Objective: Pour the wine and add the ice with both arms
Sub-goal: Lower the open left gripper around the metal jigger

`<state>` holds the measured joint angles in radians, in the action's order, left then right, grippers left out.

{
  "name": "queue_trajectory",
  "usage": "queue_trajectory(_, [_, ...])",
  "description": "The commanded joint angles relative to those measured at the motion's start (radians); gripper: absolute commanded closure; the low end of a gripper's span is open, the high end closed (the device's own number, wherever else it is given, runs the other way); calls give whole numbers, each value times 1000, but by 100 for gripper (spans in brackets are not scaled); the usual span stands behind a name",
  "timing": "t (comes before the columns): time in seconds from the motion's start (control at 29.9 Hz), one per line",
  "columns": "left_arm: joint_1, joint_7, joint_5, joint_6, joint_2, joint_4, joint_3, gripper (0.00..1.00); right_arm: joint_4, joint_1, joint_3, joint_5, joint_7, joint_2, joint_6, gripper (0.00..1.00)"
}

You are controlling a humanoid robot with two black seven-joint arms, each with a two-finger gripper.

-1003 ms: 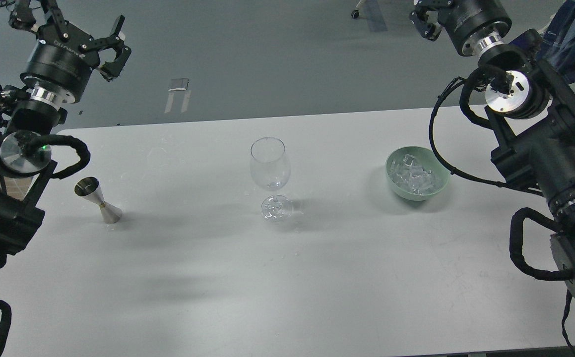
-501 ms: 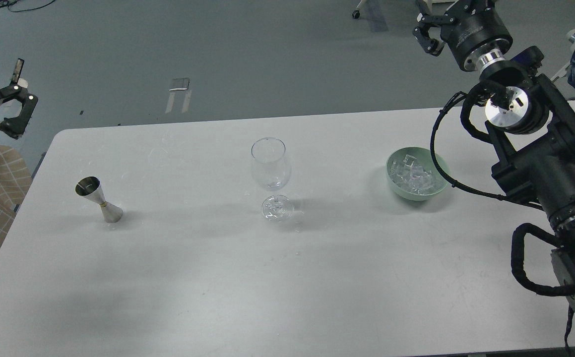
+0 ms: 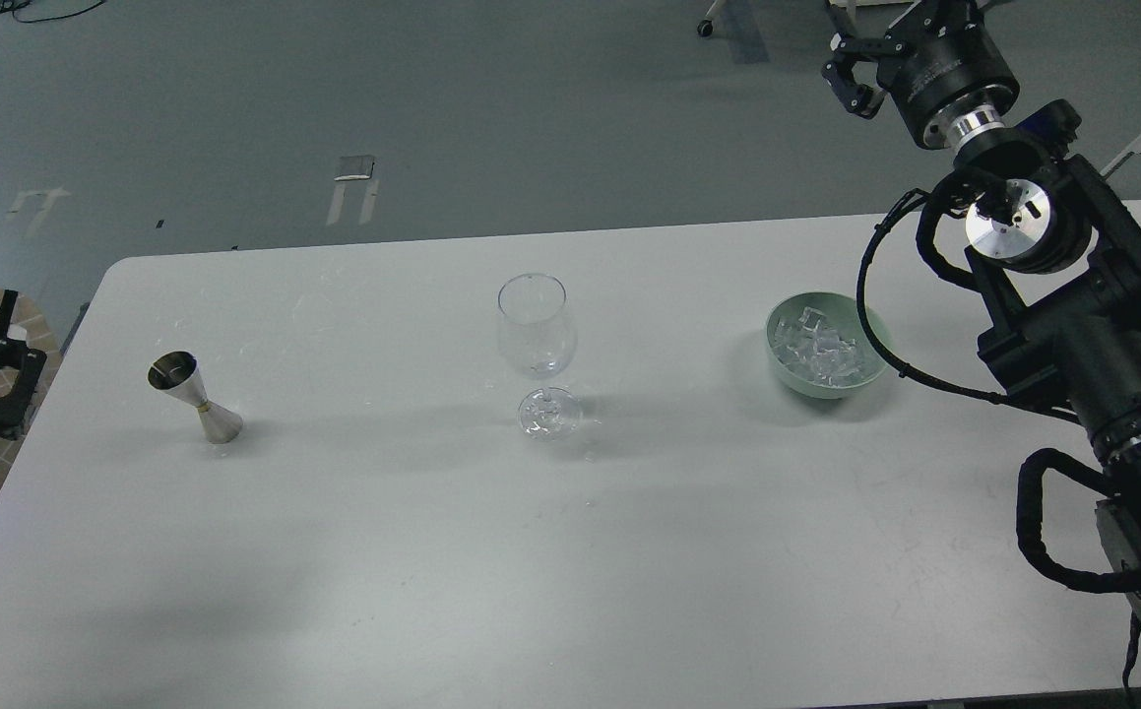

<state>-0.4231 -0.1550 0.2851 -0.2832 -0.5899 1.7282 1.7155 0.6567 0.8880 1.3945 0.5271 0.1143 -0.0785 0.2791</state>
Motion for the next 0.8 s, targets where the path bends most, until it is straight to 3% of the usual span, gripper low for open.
queue_trajectory(0.0, [-14,0,0,1,36,4,3,2,3,-1,0,-1,1,0,5,0])
queue_trajectory(0.23, [-69,-29,-3,-1,68,37,22,2,4,-3,0,-1,1,-1,6,0])
queue_trajectory(0.47, [-108,-24,-6,52,113,36,10,2,6,-12,0,-1,1,-1,6,0])
queue_trajectory(0.67, [-115,48,-7,58,140,33,-11,2,6,-15,0,-1,1,-12,6,0])
queue_trajectory(0.77, [-102,190,-9,39,208,28,-11,2,11,-18,0,1,1,-12,2,0])
